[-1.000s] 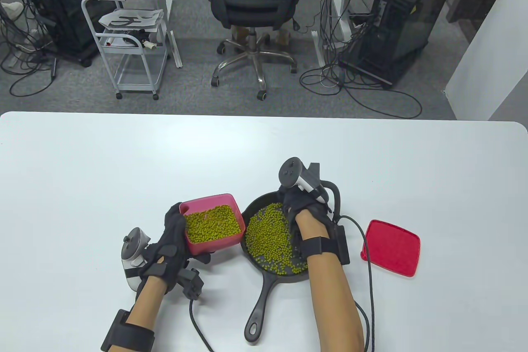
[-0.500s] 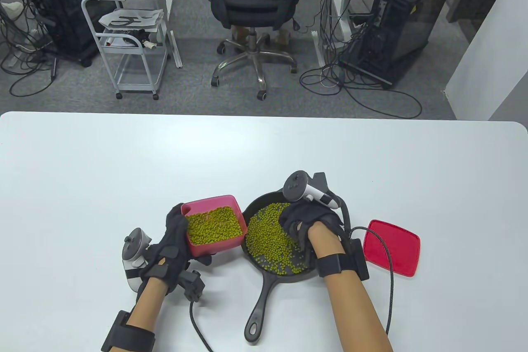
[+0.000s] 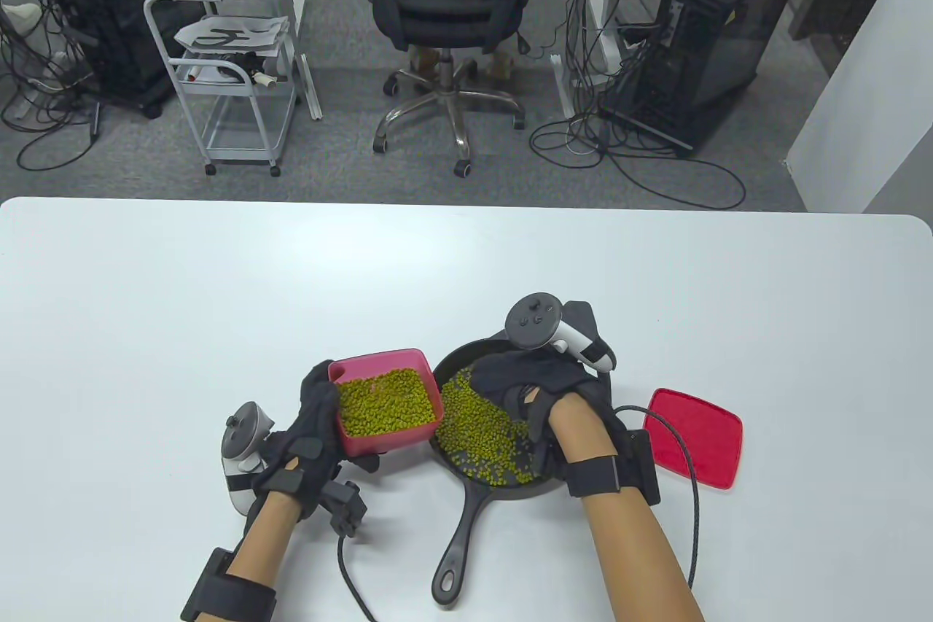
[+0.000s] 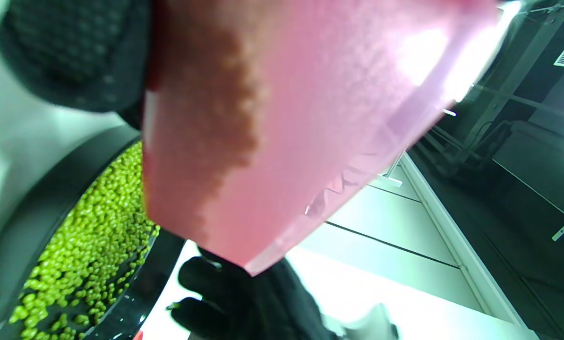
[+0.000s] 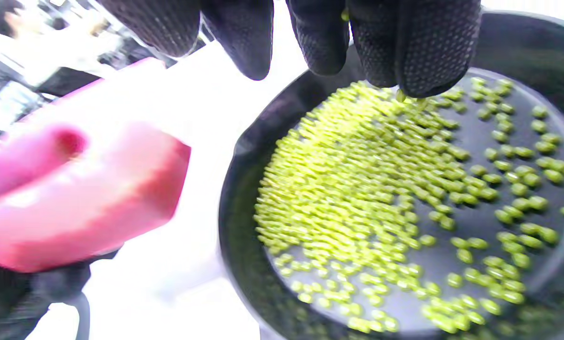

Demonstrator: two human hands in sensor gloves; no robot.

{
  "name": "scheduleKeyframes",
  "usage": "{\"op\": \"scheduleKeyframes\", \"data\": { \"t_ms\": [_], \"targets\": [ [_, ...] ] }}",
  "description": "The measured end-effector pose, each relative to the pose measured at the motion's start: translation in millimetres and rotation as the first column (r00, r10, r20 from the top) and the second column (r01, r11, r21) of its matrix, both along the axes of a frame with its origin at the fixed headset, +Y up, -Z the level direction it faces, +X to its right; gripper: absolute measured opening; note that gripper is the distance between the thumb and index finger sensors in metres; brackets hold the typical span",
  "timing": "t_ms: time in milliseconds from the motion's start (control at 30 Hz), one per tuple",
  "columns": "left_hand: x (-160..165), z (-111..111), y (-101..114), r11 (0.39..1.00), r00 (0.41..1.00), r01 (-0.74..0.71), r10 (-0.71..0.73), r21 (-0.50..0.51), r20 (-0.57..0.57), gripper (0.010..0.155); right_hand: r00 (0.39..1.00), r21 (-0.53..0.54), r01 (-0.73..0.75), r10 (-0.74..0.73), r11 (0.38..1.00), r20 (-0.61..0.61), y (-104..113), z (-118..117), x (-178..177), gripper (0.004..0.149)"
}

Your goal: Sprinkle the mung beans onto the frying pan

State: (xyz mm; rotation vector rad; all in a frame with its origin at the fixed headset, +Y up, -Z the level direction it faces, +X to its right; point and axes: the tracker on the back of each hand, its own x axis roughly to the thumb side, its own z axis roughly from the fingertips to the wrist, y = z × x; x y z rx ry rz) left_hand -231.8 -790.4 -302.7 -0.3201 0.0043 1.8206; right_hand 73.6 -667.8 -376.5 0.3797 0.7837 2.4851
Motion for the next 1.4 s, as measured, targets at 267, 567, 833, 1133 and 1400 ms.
{"op": "scheduleKeyframes", "data": {
  "t_ms": [267, 567, 833, 1133, 1400],
  "targets": [
    [12.5, 3.7, 2.0, 1.0, 0.999, 0.011, -0.012, 0.015, 0.042, 0.084, 0.96, 0.092, 0.245, -0.228, 0.965, -0.165, 37.3, 22.2, -59.1, 0.052],
    [18.0, 7.5, 2.1, 0.999, 0.998, 0.032, -0.034, 0.031, 0.052, 0.084, 0.97, -0.019, 0.009, -0.014, 1.0, -0.244, -1.2, 26.3, -110.0, 0.067],
    [23.0, 9.9, -0.6, 1.0, 1.0, -0.031, 0.031, 0.003, 0.006, 0.083, 0.979, -0.075, -0.067, 0.051, 0.995, -0.197, -4.4, 23.8, -125.3, 0.08],
    [24.8, 9.3, -3.6, 1.0, 1.0, -0.011, 0.011, -0.008, 0.014, 0.083, 0.972, 0.086, -0.109, 0.124, 0.99, -0.199, -8.1, 29.0, -140.2, 0.062],
    [25.2, 8.2, -1.7, 1.0, 0.999, -0.009, 0.009, -0.006, 0.031, 0.084, 0.981, 0.109, -0.023, 0.043, 0.994, -0.189, -8.3, 22.4, -131.1, 0.039]
  ]
}}
